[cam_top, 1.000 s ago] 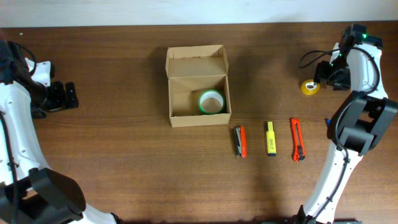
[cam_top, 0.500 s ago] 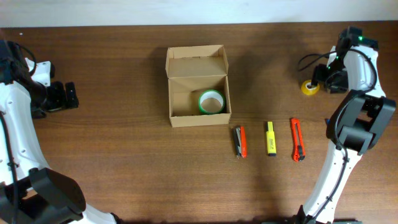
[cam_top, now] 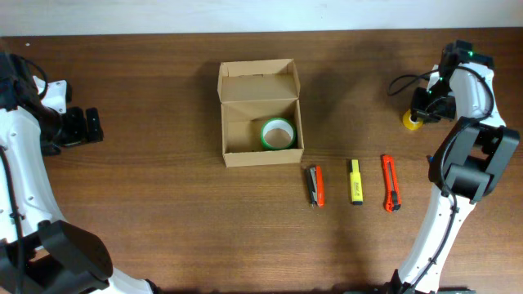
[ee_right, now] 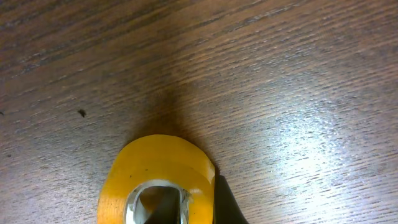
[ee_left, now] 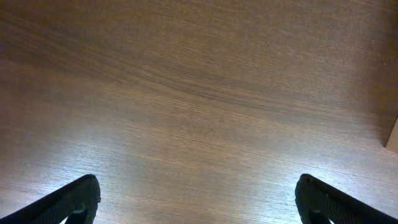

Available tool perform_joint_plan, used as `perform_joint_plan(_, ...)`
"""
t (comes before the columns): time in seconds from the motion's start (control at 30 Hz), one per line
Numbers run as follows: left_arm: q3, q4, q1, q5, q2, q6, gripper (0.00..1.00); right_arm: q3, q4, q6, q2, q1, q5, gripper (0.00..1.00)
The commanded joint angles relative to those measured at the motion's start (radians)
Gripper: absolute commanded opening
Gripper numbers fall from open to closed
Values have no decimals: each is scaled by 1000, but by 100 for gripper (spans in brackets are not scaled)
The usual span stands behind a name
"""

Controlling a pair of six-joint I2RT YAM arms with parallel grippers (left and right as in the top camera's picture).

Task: Pack container
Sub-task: 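Grasp the yellow tape roll rim with the right gripper and lift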

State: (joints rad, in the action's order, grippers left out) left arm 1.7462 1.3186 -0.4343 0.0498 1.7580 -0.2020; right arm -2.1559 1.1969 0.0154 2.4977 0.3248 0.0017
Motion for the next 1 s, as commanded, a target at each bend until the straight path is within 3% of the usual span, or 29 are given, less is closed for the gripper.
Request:
perform_joint_plan(0.0,-1,-2,-3,14,-10,-17,100,26,1,5,30,-6,5,4)
perform_joint_plan(0.33,-1,-2,-3,14,-10,-17,100,-11,39,-11,-11,-39,10,4)
perform_joint_plan(0.8,-1,-2,-3,14,-10,-17,100,-328,248,-37,-170,-134,9,4)
perform_joint_plan(0.97,-1,-2,-3,14,-10,-17,100,-352,271,-48,-275,-192,9,4)
